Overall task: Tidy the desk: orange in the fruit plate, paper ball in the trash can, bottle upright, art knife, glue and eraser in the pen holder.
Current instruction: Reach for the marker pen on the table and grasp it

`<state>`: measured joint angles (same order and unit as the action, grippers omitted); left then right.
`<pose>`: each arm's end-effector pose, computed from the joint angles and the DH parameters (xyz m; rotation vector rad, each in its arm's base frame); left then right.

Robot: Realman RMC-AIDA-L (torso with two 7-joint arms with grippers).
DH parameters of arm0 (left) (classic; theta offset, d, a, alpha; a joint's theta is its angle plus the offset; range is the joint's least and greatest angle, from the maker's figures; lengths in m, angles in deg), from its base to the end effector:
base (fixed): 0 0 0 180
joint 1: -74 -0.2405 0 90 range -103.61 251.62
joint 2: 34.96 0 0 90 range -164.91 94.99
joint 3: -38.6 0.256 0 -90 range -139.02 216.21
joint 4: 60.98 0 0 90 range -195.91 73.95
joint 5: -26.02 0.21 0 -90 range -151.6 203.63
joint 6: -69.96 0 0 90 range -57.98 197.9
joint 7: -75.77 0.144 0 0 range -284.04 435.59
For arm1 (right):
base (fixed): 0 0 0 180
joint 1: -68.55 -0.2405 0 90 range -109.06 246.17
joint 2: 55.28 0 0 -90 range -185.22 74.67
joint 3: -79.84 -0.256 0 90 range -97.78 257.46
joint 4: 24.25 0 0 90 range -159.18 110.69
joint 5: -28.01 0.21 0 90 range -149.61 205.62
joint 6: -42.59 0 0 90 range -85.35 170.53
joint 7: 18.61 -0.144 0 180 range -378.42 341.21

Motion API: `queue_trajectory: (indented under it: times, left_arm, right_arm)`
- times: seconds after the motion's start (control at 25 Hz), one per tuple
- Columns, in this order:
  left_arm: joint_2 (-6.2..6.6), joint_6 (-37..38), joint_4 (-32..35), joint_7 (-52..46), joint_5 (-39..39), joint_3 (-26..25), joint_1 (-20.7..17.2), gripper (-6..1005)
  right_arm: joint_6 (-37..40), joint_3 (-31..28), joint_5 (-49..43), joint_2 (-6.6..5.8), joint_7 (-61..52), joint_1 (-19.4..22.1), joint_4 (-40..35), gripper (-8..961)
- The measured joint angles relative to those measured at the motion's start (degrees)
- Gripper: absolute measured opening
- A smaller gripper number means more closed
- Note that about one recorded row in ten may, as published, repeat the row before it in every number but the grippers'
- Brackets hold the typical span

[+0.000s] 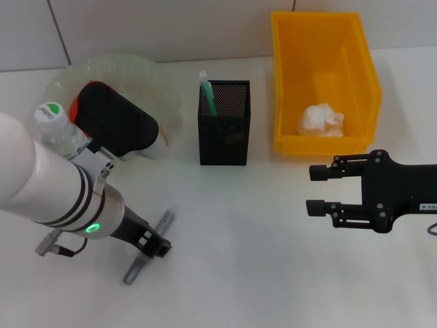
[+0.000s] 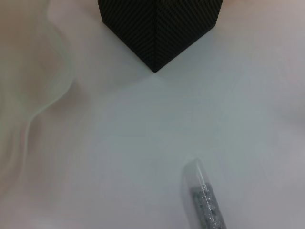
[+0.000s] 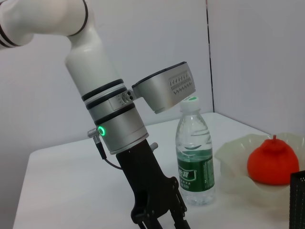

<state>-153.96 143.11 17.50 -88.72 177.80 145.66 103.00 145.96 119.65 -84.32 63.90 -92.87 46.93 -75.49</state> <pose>-0.1774 0.3196 -0.0772 -2.5448 -0.8313 0.5667 0.2687 0.2855 0.0391 -2.7921 0.3510 0.7267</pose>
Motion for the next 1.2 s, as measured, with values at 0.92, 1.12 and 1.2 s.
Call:
queue_trajectory:
  times: [0.92, 1.12, 1.2]
  left_arm:
    - [-0.09, -0.03, 0.00, -0.20, 0.00, 0.07, 0.20, 396]
    - [-0.09, 0.00, 0.00, -0.26, -0.07, -0.42, 0.27, 320]
    - [-0.09, 0.02, 0.00, -0.28, -0.17, -0.58, 0.27, 283]
  right_arm:
    - [-0.76, 0.00, 0.00, 0.00, 0.00, -0.15, 0.18, 573]
    - [-0.83, 0.00, 0.00, 0.00, -0.01, -0.17, 0.18, 574]
    - [-0.93, 0.00, 0.00, 0.00, 0.00, -0.22, 0.18, 574]
